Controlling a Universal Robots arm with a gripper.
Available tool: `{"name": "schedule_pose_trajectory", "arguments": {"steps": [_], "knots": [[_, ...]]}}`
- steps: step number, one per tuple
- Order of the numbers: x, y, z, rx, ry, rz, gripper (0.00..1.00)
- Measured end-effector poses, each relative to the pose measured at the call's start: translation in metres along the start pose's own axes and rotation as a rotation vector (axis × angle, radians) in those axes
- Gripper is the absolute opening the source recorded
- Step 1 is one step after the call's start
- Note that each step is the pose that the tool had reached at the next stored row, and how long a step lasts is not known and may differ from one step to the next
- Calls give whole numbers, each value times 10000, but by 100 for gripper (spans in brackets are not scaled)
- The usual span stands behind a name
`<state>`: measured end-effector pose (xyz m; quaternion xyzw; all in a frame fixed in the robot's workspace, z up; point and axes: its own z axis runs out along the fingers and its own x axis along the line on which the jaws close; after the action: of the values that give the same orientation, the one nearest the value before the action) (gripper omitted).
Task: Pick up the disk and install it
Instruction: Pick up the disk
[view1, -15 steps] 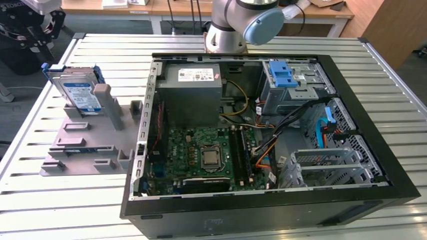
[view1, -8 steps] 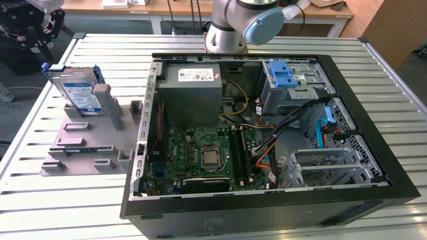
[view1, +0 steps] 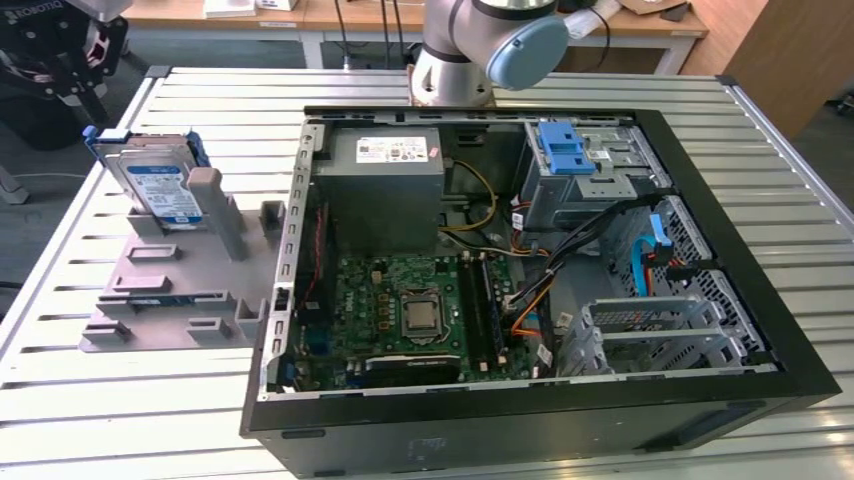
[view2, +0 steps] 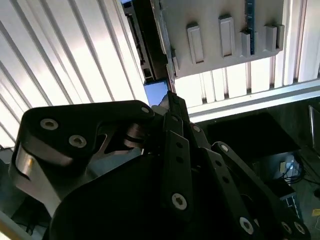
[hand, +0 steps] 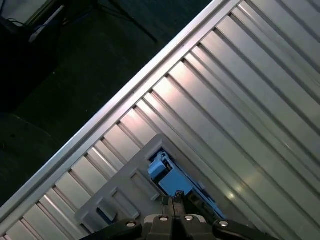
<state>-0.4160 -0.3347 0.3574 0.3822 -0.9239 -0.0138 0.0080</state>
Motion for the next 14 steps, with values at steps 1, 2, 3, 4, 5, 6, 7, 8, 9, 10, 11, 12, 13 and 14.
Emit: {"name": "schedule_pose_trajectory", "arguments": {"steps": [1,2,3,4,5,6,7,8,9,10,11,12,13,14], "knots": [[0,0,0,1,4,-138,11],[0,0,1,2,9,-276,11],[0,0,1,3,12,-413,11],[0,0,2,4,16,-558,11],[0,0,2,6,19,-690,11],[0,0,3,8,21,-821,11],[0,0,3,11,24,-951,11],[0,0,4,14,26,-1082,11],[0,0,4,17,27,-1212,11],[0,0,5,21,29,-1353,11],[0,0,5,24,30,-1486,11],[0,0,5,29,31,-1617,11],[0,0,6,32,33,-1755,11],[0,0,7,36,34,-1888,11]]}}
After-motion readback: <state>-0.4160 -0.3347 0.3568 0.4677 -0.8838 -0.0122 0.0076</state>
